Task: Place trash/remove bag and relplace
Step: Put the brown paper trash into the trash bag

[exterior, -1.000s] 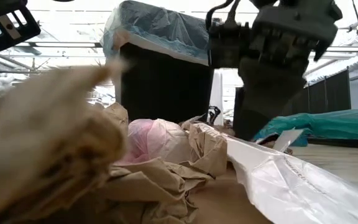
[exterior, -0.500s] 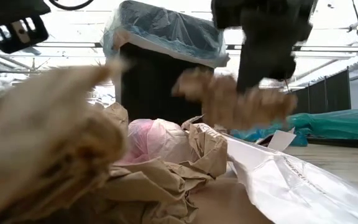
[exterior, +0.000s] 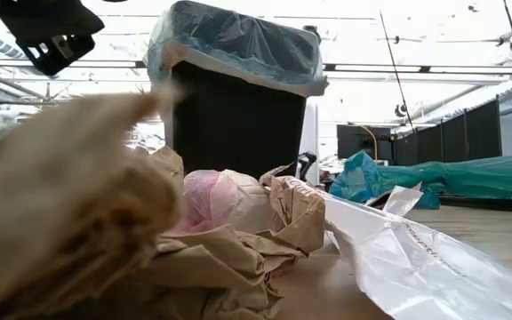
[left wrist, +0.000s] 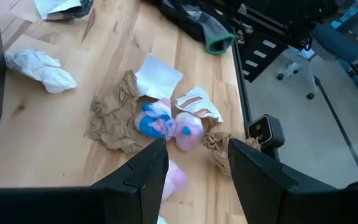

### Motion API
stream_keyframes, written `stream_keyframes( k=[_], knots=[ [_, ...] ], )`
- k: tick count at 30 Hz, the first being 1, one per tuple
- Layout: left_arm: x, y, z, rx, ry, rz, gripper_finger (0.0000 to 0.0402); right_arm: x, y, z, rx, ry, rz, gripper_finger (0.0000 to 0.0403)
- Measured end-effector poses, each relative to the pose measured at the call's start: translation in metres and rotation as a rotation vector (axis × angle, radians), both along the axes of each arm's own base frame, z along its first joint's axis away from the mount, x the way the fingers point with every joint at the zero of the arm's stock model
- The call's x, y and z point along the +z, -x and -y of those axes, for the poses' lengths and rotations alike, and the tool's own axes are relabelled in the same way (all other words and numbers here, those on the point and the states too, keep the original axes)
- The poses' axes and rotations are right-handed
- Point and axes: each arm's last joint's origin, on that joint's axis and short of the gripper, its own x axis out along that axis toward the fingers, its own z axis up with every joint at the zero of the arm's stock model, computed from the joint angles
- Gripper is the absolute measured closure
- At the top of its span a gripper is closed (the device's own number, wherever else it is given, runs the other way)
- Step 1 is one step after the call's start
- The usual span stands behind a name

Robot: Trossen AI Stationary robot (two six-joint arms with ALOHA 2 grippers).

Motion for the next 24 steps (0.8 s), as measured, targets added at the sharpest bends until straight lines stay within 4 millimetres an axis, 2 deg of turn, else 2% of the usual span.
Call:
stream_keyframes(
  k=[5, 9, 18, 24],
  knots=[
    [0.0, -0.001, -0.001, 0.006, 0.0, 0.0, 0.023, 0.035, -0.009, 0.018, -0.039, 0.117, 0.148, 0.0403],
    [0.0, -0.003, -0.004, 0.005, -0.023, 0.005, 0.023, 0.047, -0.023, 0.043, -0.066, 0.211, 0.232, 0.0403],
    [0.0, -0.004, -0.005, 0.013, -0.019, 0.009, 0.023, 0.044, -0.048, 0.114, -0.207, 0.289, 0.202, 0.0392],
    [0.0, -0.004, -0.005, 0.013, -0.019, 0.008, 0.023, 0.043, -0.053, 0.144, -0.204, 0.212, 0.182, 0.0363]
  ],
)
